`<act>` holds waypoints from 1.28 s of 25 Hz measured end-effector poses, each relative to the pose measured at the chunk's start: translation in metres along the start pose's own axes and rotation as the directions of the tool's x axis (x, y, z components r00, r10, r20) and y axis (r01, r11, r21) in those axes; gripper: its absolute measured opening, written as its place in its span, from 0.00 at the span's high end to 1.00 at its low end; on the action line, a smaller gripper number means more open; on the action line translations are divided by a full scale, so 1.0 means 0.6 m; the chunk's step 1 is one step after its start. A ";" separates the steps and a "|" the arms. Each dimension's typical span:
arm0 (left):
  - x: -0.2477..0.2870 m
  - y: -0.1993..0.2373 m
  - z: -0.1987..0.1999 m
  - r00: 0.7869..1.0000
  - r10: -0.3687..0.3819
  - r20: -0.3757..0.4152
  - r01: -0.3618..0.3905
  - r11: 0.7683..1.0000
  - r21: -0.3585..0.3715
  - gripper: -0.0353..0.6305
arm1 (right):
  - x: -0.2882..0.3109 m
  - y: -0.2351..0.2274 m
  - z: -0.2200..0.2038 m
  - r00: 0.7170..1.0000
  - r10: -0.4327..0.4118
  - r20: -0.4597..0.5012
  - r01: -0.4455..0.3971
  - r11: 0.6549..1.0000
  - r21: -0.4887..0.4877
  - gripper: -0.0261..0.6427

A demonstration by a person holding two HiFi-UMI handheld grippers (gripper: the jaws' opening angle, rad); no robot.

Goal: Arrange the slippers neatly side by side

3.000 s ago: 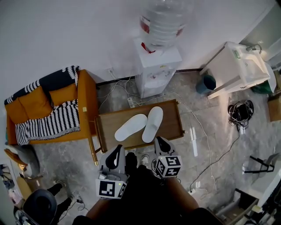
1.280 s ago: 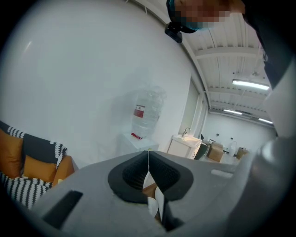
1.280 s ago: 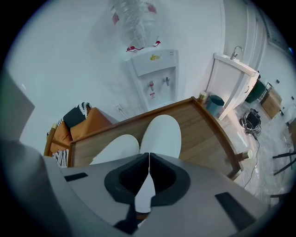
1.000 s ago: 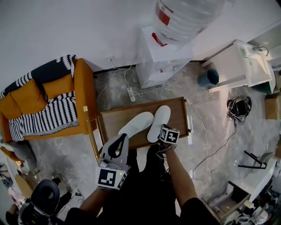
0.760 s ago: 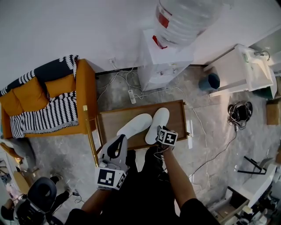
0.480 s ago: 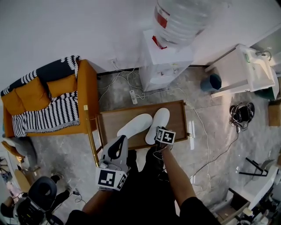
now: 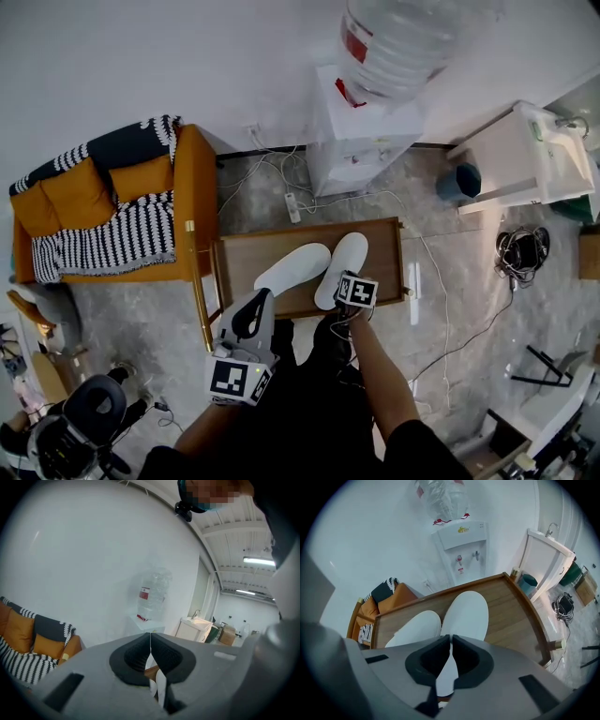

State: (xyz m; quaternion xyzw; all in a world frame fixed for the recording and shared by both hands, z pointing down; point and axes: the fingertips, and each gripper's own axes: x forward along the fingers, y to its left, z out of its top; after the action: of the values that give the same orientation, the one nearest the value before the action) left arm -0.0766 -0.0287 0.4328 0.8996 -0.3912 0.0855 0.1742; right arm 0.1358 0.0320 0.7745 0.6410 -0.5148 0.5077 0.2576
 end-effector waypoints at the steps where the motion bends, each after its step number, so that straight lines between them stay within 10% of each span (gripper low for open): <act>1: 0.001 -0.003 0.001 1.000 0.000 0.002 0.000 1.000 -0.001 0.92 | -0.004 0.000 0.002 1.000 0.005 -0.002 -0.005 1.000 -0.010 0.92; 32: 0.057 -0.112 -0.030 0.989 0.149 -0.005 -0.149 0.987 -0.054 0.92 | -0.038 -0.063 0.037 0.991 0.090 -0.098 -0.125 0.885 -0.448 0.93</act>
State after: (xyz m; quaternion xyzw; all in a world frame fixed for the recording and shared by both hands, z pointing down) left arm -0.0043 -0.0026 0.4427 0.8627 -0.4596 0.0880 0.1917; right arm 0.1801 0.0345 0.7531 0.5144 -0.6434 0.4110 0.3904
